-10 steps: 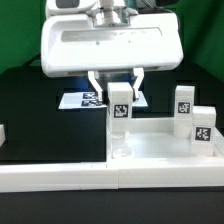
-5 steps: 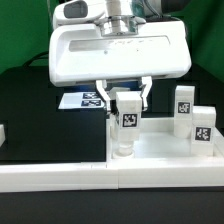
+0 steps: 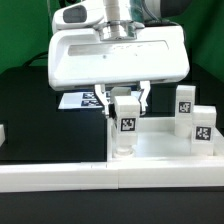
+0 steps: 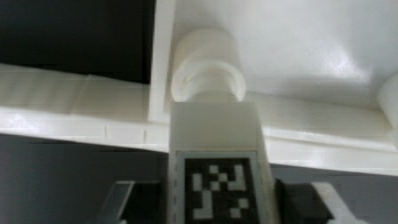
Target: Assemble square table
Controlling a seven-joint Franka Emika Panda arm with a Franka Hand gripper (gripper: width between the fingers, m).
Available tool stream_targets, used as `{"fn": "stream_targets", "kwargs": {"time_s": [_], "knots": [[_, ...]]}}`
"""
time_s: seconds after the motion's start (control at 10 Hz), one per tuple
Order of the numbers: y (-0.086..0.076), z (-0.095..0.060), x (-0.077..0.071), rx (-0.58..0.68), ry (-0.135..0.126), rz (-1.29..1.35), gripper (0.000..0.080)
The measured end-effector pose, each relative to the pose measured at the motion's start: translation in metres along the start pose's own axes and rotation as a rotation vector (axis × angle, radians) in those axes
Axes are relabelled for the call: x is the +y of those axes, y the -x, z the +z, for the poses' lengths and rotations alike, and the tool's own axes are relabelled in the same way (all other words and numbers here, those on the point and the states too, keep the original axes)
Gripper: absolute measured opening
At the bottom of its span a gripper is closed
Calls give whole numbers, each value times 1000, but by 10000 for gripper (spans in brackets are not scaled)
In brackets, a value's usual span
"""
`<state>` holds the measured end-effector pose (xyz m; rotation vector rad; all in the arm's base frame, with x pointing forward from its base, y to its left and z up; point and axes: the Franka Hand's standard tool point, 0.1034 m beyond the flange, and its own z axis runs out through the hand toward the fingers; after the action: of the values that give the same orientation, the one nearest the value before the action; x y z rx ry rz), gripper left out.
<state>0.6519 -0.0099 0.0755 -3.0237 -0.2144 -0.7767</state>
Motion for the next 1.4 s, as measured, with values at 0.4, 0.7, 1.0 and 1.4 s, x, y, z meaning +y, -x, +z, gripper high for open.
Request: {"fn": "stream_targets", "kwargs": {"time_s": [0.4, 0.7, 1.0, 1.4], "knots": [[0, 3, 2, 24, 13, 1, 287], [0, 4, 1, 23, 13, 1, 366], [0, 4, 1, 23, 13, 1, 640], [0, 4, 1, 23, 12, 1, 649]]}}
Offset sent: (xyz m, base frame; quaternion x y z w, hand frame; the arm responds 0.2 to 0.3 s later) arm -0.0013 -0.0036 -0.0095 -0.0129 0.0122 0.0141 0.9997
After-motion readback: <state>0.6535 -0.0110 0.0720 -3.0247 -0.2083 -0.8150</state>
